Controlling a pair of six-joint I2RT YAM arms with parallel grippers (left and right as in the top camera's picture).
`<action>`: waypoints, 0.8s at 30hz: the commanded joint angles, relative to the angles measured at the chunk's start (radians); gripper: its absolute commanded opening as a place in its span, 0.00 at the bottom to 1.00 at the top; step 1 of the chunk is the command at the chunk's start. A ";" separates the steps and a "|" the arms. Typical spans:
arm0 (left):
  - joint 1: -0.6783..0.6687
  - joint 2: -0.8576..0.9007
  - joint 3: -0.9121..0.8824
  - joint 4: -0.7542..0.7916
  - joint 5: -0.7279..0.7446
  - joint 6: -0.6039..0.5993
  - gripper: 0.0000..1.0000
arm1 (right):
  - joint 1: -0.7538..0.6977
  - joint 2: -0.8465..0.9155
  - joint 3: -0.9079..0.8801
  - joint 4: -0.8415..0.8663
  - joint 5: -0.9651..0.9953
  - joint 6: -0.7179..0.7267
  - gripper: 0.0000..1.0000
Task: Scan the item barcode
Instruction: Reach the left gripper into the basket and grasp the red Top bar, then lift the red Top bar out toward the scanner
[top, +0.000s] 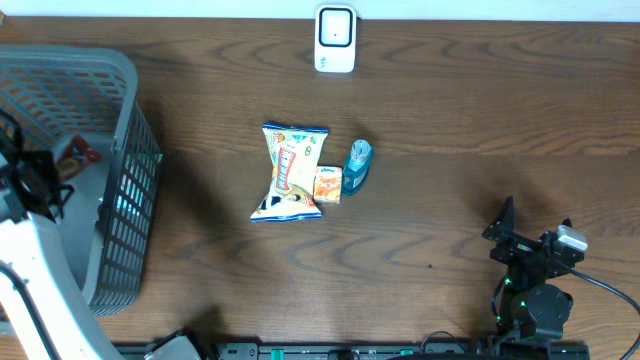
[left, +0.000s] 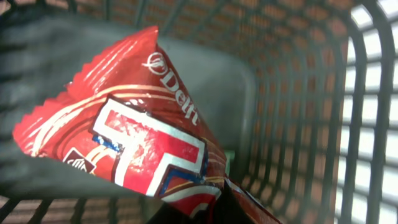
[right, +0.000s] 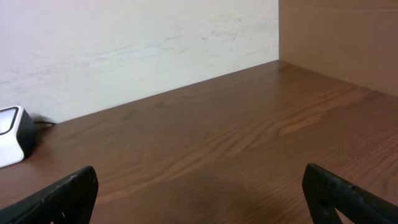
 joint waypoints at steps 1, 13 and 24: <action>-0.056 -0.069 0.003 -0.045 0.098 0.097 0.07 | -0.005 -0.003 -0.003 -0.004 0.002 -0.011 0.99; -0.435 -0.152 0.003 -0.031 0.233 0.461 0.07 | -0.005 -0.003 -0.003 -0.004 0.002 -0.011 0.99; -0.706 -0.145 0.003 0.037 -0.142 0.573 0.07 | -0.005 -0.003 -0.003 -0.004 0.002 -0.011 0.99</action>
